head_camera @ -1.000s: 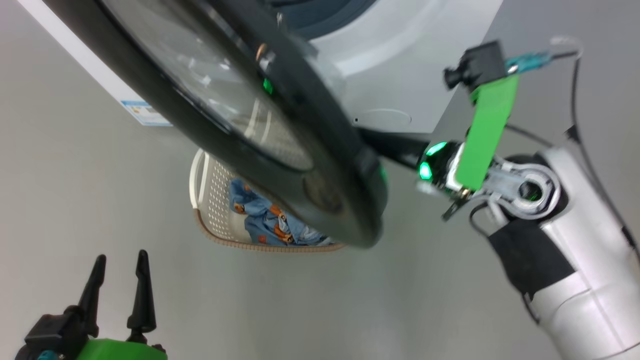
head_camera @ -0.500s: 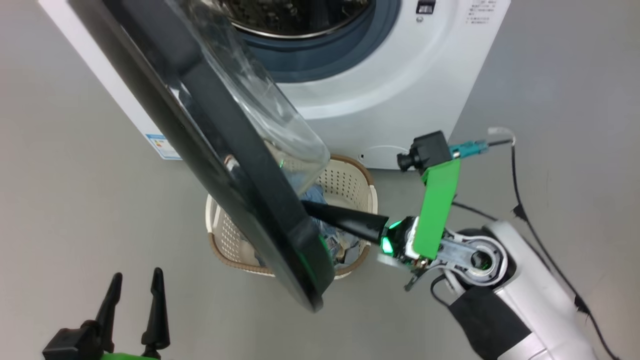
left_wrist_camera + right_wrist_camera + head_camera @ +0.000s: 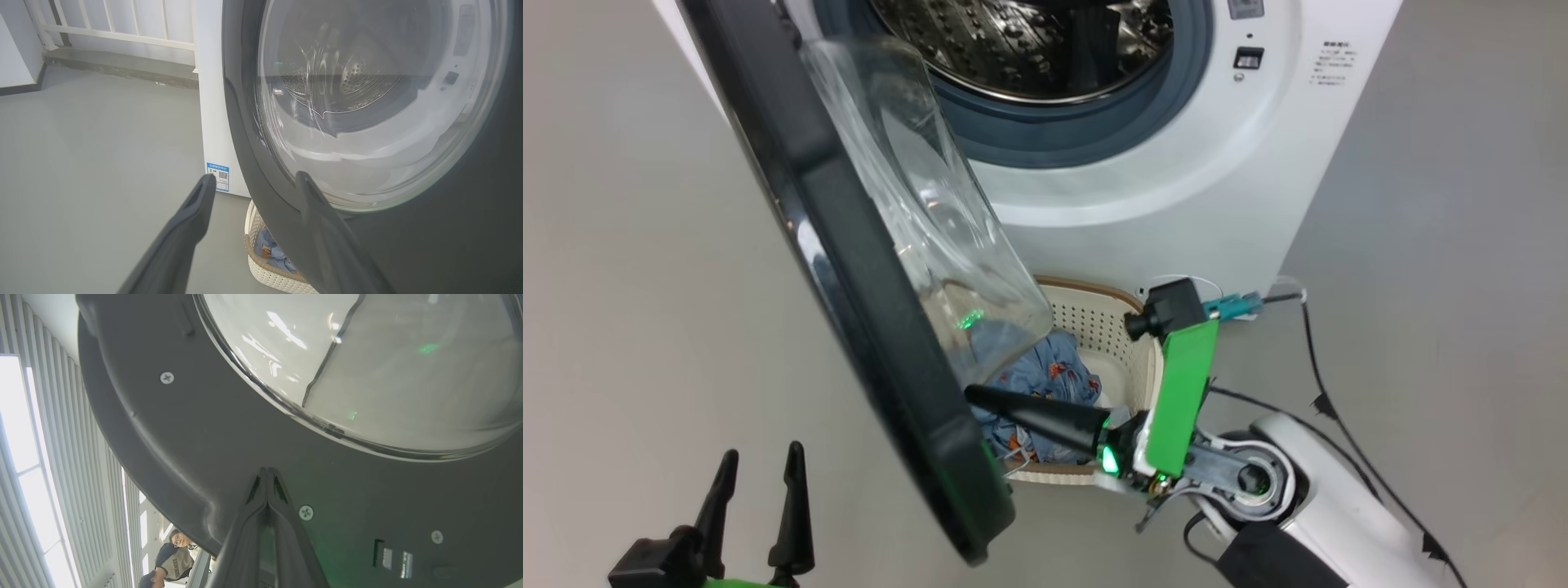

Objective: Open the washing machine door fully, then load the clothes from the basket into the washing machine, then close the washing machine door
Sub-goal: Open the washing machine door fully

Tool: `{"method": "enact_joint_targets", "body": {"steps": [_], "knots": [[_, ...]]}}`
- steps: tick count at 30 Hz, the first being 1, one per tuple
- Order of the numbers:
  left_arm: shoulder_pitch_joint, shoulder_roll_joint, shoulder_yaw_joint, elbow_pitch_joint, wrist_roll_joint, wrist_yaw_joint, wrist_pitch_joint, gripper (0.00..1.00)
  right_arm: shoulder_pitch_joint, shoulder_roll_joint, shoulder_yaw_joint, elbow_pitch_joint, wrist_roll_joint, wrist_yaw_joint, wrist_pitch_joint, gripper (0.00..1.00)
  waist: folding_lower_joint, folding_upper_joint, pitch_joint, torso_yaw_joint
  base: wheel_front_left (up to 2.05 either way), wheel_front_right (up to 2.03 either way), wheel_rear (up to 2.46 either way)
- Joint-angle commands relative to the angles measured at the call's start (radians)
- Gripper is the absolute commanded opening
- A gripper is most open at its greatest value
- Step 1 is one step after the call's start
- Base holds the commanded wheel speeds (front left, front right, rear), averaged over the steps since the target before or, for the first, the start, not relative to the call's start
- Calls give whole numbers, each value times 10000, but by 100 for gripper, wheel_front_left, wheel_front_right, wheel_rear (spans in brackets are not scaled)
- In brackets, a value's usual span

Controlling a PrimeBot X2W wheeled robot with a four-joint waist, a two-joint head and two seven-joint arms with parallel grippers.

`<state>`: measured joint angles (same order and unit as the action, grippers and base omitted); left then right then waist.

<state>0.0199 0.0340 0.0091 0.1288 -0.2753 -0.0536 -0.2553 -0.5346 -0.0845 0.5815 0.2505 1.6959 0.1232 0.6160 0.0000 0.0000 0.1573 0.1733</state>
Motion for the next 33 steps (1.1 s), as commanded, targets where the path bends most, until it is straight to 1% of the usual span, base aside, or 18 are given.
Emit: {"method": "enact_joint_targets", "body": {"steps": [1, 6, 12, 20, 27, 32, 33], "knots": [[-48, 162, 281, -258, -79, 92, -65, 100, 101, 340, 325, -277, 129, 75, -132, 0, 0, 0, -119, 110, 0, 0, 0], [1, 162, 233, -271, -161, 150, -65, 100, 137, 341, 834, -250, 414, 75, -545, 0, 0, 0, -259, 229, 0, 0, 0], [73, 162, 128, -321, -240, 269, -65, 100, 100, 341, 1230, -176, 689, 75, -1029, 0, 0, 0, -368, 318, 0, 0, 0], [60, 162, -51, -290, -281, 291, -65, 100, 63, 342, 1636, 174, 1037, 75, -1636, 0, 0, 0, -565, 491, 0, 0, 0], [26, 162, -129, -260, -256, 242, -65, 100, 45, 342, 1835, 397, 1170, 75, -1965, 0, 0, 0, -675, 643, 0, 0, 0], [107, 162, 0, -258, -196, 206, -65, 100, 122, 342, 1640, 372, 905, 75, -2084, 0, 0, 0, -762, 561, 0, 0, 0], [126, 162, 30, -254, -179, 196, -65, 100, 164, 342, 1550, 332, 797, 75, -2132, 8, 0, 0, -797, 530, 0, 0, 0]]}}
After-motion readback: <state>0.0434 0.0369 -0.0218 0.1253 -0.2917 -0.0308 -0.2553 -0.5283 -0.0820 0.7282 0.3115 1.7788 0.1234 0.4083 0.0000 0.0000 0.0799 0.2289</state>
